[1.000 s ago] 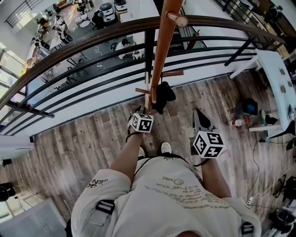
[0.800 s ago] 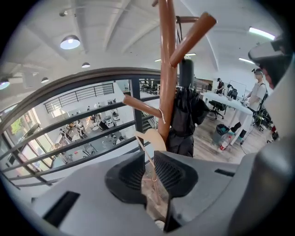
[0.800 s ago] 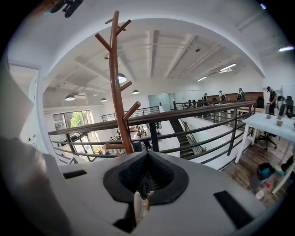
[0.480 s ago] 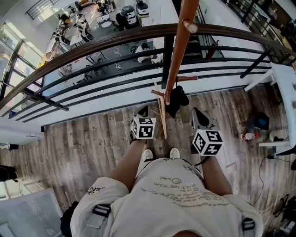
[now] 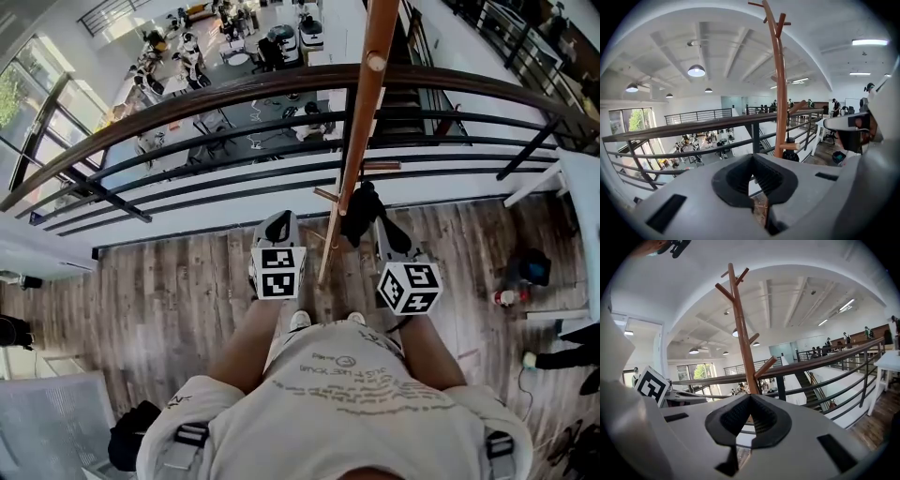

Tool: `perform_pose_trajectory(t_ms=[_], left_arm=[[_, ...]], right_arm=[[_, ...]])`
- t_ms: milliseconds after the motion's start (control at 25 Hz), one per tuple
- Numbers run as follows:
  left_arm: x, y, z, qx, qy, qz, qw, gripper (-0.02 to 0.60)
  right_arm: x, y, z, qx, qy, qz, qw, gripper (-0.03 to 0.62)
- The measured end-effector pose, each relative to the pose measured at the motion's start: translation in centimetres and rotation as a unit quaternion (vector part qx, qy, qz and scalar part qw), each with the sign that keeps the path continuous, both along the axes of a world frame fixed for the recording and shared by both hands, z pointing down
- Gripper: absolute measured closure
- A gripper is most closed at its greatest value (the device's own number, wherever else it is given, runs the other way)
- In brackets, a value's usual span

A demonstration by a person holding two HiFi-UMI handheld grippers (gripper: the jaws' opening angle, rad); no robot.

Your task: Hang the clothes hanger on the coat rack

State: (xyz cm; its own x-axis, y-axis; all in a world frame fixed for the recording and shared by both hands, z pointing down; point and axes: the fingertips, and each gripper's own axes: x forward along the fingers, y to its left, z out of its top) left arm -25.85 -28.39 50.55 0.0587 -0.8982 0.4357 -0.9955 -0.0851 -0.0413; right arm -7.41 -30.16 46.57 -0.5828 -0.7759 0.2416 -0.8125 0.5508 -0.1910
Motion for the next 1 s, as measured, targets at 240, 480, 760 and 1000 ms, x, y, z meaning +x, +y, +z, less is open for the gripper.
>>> perform_pose_trajectory(t_ms=[240, 480, 760, 1000], left_arm=[[-0.4, 2.0, -3.0, 0.022, -0.001, -0.012, 0.9997, 0.577], [-0.5, 2.6, -3.1, 0.03, 0.015, -0.019, 0.9992, 0.577], [0.3, 2.6, -3.1, 0.027, 0.023, -0.011, 0.9993, 0.577], [1.3, 2.5, -3.1, 0.023, 0.02, -0.003, 0.9995, 0.577]], right_arm=[[-1.1, 0.2, -1.1, 0.021, -0.007, -0.022, 1.0, 0.592], [-1.5, 0.3, -0.7, 0.018, -0.01, -0.034, 0.999, 0.592], [-1.2, 0.4, -0.3, 0.003, -0.015, -0.038, 0.999, 0.592], [-0.7, 0.5, 0.0, -0.002, -0.016, -0.036, 0.999, 0.592]])
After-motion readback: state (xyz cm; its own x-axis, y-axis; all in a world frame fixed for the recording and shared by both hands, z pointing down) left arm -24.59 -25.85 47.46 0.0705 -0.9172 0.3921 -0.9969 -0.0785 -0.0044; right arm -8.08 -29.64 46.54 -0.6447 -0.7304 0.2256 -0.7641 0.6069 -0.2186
